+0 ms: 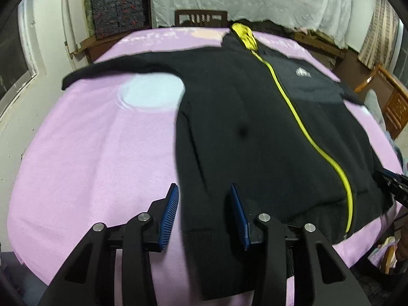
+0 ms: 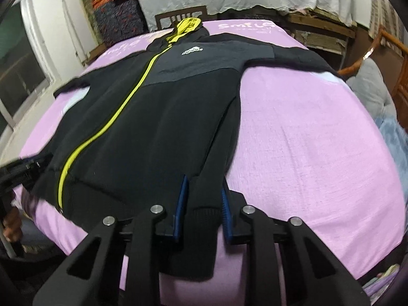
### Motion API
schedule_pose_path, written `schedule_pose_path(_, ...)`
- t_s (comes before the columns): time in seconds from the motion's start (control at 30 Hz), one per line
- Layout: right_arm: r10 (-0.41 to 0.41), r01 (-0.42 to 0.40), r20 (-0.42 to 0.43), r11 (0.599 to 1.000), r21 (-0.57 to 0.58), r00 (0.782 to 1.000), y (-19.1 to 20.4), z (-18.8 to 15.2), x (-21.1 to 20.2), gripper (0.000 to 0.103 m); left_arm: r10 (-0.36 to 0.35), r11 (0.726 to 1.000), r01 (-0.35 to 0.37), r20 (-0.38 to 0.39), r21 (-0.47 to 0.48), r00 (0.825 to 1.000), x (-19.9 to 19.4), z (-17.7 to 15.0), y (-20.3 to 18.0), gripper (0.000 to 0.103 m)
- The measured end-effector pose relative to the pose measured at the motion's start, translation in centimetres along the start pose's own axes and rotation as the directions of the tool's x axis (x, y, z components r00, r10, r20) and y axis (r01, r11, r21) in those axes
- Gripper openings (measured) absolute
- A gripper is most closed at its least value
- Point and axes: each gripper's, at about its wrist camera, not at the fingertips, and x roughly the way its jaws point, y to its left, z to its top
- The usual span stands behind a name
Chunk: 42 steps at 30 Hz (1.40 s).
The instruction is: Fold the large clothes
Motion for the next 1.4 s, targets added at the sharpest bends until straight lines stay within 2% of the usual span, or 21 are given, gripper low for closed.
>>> schedule_pose_path(0.03,-0.005,0.005,0.007,1.0,0.007,1.0,-0.5,0.3,-0.6,0.037,0.008,1.0,-0.007,0.02,-0.004,1.0,-0.5,0.7,0.5,0.052)
schedule_pose_path(0.1,-0.014,0.012,0.067,1.0,0.027,0.998,-1.4,1.5,-2.2,0.038,0.013,1.0,-0.014,0.052,0.002,0.999,-1.2,2.5,1.0,0.057)
schedule_pose_path(0.2,0.027,-0.032,0.134,0.999,0.035,0.991,-2.4,4.6,-3.8,0.04,0.016,0.999,-0.019,0.075,0.043,0.997,-0.9,5.1,0.2,0.057)
schedule_pose_path(0.27,0.063,-0.067,0.148,0.998,0.018,0.987,-2.2,6.8,-3.4,0.04,0.01,0.997,-0.017,0.087,0.079,0.996,0.1,7.7,-1.3,0.058)
schedule_pose_path(0.33,0.082,-0.081,0.142,0.997,-0.01,0.986,-1.5,9.9,-1.4,0.04,-0.02,0.995,0.012,0.079,0.104,0.997,1.5,10.0,-2.8,0.064)
schedule_pose_path(0.5,0.106,-0.107,0.088,0.994,0.003,0.99,-0.8,16.4,4.7,0.04,-0.07,0.994,0.068,0.023,0.086,0.997,7.0,16.3,-5.3,0.066)
schedule_pose_path(0.6,0.116,-0.121,0.073,0.991,0.054,0.991,-1.3,19.6,8.4,0.04,-0.052,0.995,0.053,-0.01,0.09,0.999,10.3,18.9,-5.9,0.067)
schedule_pose_path(0.7,0.122,-0.126,0.05,0.988,0.09,0.991,-2.2,22.0,11.8,0.04,-0.003,0.996,0.006,-0.027,0.084,1.0,13.5,20.6,-5.6,0.068)
schedule_pose_path(0.77,0.111,-0.114,0.036,0.987,0.113,0.993,-2.9,22.6,13.5,0.04,0.004,0.998,-0.001,-0.05,0.062,0.999,15.3,21.0,-4.8,0.068)
schedule_pose_path(0.87,0.135,-0.133,-0.002,0.974,0.186,0.991,-5.4,22.6,16.5,0.039,0.017,1.0,-0.016,-0.097,0.014,0.995,18.3,21.3,-3.2,0.068)
schedule_pose_path(0.9,0.153,-0.149,-0.002,0.968,0.204,0.988,-6.2,22.4,16.9,0.038,0.018,1.0,-0.017,-0.068,0.007,0.998,18.6,21.3,-2.7,0.075)
schedule_pose_path(0.97,0.209,-0.207,0.018,0.944,0.257,0.978,-8.5,22.6,17.0,0.038,0.022,0.999,-0.023,-0.069,-0.023,0.997,18.8,21.5,-1.7,0.078)
schedule_pose_path(1.07,0.134,-0.142,0.047,0.928,0.345,0.99,-12.6,22.6,16.2,0.037,-0.008,0.997,0.002,-0.07,-0.081,0.998,18.9,22.1,-0.1,0.083)
schedule_pose_path(1.13,0.199,-0.214,0.082,0.843,0.493,0.976,-16.9,22.1,16.0,0.03,-0.009,0.993,0.001,-0.069,-0.116,0.998,18.8,22.4,1.0,0.083)
schedule_pose_path(1.17,0.197,-0.222,0.106,0.787,0.576,0.975,-19.2,21.4,15.6,0.017,0.003,0.99,-0.012,-0.067,-0.138,0.998,18.7,22.5,1.5,0.083)
schedule_pose_path(1.2,0.132,-0.165,0.1,0.772,0.613,0.986,-20.4,21.1,15.1,0.017,0.01,0.987,-0.02,-0.061,-0.157,0.998,18.5,22.7,2.2,0.083)
schedule_pose_path(1.23,0.047,-0.109,0.113,0.758,0.643,0.992,-21.6,20.7,14.0,0.018,0.024,0.984,-0.03,-0.04,-0.173,0.999,18.0,22.9,2.9,0.083)
schedule_pose_path(1.27,0.008,-0.093,0.131,0.745,0.661,0.991,-22.5,20.4,13.0,0.028,0.039,0.983,-0.041,-0.015,-0.178,0.999,17.3,23.0,3.6,0.083)
schedule_pose_path(1.3,-0.002,-0.117,0.173,0.731,0.672,0.985,-23.3,20.1,11.6,0.043,0.07,0.981,-0.066,0.014,-0.183,0.997,16.5,23.1,3.9,0.083)
schedule_pose_path(1.33,-0.003,-0.138,0.203,0.726,0.674,0.979,-23.5,19.8,10.6,0.049,0.099,0.978,-0.089,0.042,-0.191,0.994,15.7,22.9,4.2,0.083)
schedule_pose_path(1.4,-0.004,-0.165,0.246,0.732,0.661,0.969,-23.4,19.1,8.8,0.056,0.066,0.98,-0.053,0.064,-0.191,0.996,15.0,23.0,3.7,0.083)
